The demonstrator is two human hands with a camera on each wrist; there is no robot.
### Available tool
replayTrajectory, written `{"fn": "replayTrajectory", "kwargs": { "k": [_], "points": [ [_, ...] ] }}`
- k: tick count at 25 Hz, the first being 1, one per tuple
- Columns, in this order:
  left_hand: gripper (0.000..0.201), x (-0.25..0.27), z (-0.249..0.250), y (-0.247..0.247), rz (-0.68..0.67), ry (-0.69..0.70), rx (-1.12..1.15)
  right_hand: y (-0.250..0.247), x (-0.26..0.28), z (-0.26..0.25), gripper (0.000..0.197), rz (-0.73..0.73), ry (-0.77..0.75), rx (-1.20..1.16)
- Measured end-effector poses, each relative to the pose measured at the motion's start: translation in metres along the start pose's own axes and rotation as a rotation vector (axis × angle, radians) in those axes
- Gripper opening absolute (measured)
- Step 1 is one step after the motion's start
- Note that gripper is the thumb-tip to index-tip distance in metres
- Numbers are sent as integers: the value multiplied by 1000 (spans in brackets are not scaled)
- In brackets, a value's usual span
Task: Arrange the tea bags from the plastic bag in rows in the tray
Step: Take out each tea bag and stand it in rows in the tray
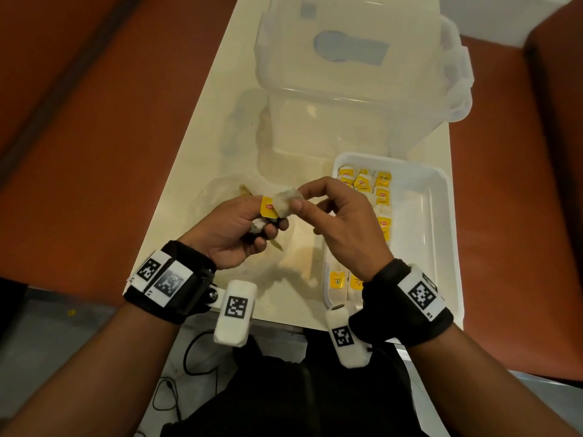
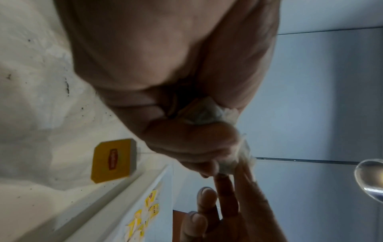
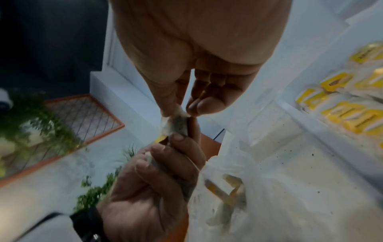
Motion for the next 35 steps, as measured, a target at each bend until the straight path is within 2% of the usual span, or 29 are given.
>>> {"fn": "replayTrajectory", "kwargs": {
  "k": [2, 5, 8, 11, 16, 24, 28, 31, 35],
  "points": [
    [12, 1, 2, 0, 11, 3, 46, -5, 0, 5, 2, -13, 66, -159],
    [31, 3, 5, 4, -9, 19, 83, -14, 1, 12, 10, -16, 114, -271],
    [26, 7, 7, 20, -87, 1, 103, -25, 3, 15, 11, -9, 141, -394],
    [33, 10, 6, 38, -196, -41, 111, -40, 9, 17, 15, 12, 175, -515],
    [25, 14, 10, 60, -300, 7, 0, -72, 14, 30, 14, 121, 196, -477],
    [26, 12, 7, 69, -299, 20, -103, -103, 26, 38, 13, 243, 218, -482],
    [26, 14, -1, 79, -380, -11, -175, -110, 29, 21, 7, 254, 179, -527],
    [22, 16, -5, 88, -437, -20, -172, -115, 27, 5, 11, 247, 125, -549],
    [14, 15, 2, 88, -337, 36, -86, -120, 26, 0, 9, 280, 118, -578]
  ]
}}
Point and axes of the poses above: each hand's wrist, its own x-axis away from the middle knuckle, its own y-axis out of the palm, z = x × y, the point moved 9 cm from there along -x, towards the middle knuckle, and after that the axes turned 13 degrees about x, right-handed, at the moved point
